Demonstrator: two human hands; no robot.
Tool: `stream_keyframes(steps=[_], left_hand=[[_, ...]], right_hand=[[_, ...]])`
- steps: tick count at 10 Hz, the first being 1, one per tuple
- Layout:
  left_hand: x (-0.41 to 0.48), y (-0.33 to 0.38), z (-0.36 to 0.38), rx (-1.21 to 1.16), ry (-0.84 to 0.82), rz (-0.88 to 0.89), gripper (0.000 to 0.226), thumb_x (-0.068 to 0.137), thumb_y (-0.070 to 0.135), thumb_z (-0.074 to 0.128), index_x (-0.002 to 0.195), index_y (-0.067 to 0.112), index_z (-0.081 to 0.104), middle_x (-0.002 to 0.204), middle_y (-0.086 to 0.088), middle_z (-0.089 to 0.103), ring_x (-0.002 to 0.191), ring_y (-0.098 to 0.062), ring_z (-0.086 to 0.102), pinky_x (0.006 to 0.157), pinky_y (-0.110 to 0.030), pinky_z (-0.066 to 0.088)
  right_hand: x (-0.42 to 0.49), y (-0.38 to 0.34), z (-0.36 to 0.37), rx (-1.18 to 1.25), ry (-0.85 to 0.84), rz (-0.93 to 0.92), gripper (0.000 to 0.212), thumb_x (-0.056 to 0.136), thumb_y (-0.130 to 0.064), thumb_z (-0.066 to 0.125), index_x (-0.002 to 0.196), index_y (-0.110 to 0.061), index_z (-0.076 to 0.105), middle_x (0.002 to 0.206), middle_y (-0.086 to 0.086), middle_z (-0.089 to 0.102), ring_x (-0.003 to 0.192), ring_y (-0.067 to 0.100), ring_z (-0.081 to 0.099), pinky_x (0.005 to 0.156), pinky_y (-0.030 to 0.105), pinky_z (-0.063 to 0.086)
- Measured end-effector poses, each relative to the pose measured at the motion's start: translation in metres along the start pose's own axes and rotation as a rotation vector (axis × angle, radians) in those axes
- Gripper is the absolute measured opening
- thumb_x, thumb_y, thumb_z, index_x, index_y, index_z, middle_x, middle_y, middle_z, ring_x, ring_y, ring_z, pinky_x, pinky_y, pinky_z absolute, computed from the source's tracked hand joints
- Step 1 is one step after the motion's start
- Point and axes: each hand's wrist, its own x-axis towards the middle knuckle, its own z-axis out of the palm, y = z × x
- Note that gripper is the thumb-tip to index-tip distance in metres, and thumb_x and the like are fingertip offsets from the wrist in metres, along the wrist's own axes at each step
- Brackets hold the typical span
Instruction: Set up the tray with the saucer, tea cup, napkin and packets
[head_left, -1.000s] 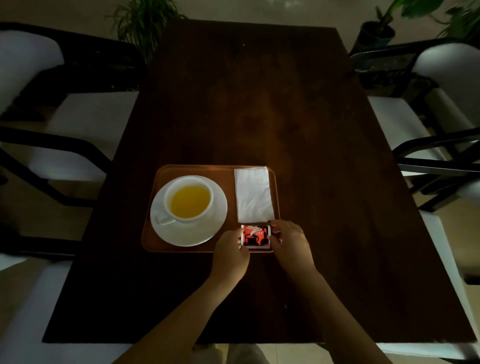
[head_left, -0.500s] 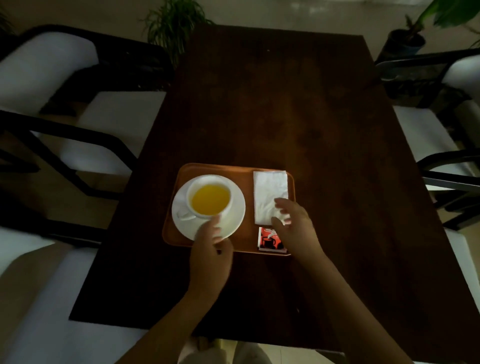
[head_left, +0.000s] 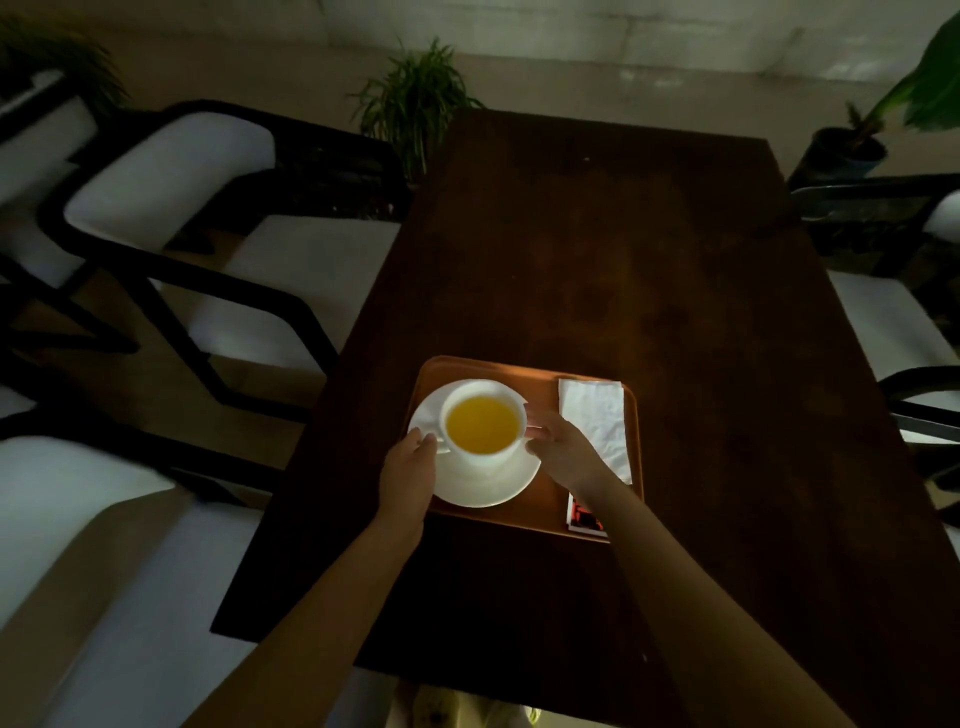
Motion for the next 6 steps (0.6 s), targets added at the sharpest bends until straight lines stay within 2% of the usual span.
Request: stream_keyframes(steps=[2, 3, 5, 6], left_hand=[[0.016, 0.011, -0.003, 0.092, -0.044, 0.033, 0.037, 0.096, 0.022, 0.039, 0.126, 0.005, 0.05, 0.134, -0.016, 0.051, 0.12, -0.026, 0.048, 0.097, -0.034, 0.037], [0.023, 0.009, -0.005, 0.143, -0.058, 0.032, 0.04, 0.095, 0.026, 0.039, 0.131, 0.009, 0.046, 0.139, -0.015, 0.047, 0.126, -0.028, 0.044, 0.104, -0.038, 0.034], [0.028, 0.006, -0.016, 0.247, -0.102, 0.143, 0.04, 0.095, 0.029, 0.04, 0.131, 0.012, 0.044, 0.138, -0.014, 0.047, 0.123, -0.025, 0.045, 0.089, -0.031, 0.034], [0.029, 0.017, -0.023, 0.357, -0.087, 0.224, 0.047, 0.095, 0.035, 0.038, 0.137, 0.014, 0.036, 0.144, -0.013, 0.04, 0.131, -0.027, 0.039, 0.103, -0.041, 0.035]], right_hand=[[-0.014, 0.0, 0.009, 0.056, 0.073, 0.017, 0.043, 0.086, 0.004, 0.045, 0.129, -0.005, 0.045, 0.133, 0.016, 0.052, 0.116, 0.025, 0.051, 0.093, 0.036, 0.044], [-0.017, 0.002, 0.013, 0.048, 0.09, 0.016, 0.043, 0.088, -0.001, 0.045, 0.13, -0.009, 0.044, 0.136, 0.013, 0.05, 0.119, 0.023, 0.049, 0.088, 0.028, 0.04], [-0.023, 0.003, 0.013, 0.035, 0.122, 0.069, 0.046, 0.09, -0.012, 0.049, 0.135, -0.012, 0.038, 0.143, 0.011, 0.043, 0.127, 0.026, 0.044, 0.095, 0.031, 0.037], [-0.029, -0.001, 0.01, -0.053, 0.175, 0.041, 0.046, 0.089, -0.011, 0.052, 0.134, -0.01, 0.039, 0.142, 0.014, 0.044, 0.127, 0.029, 0.044, 0.097, 0.033, 0.037]])
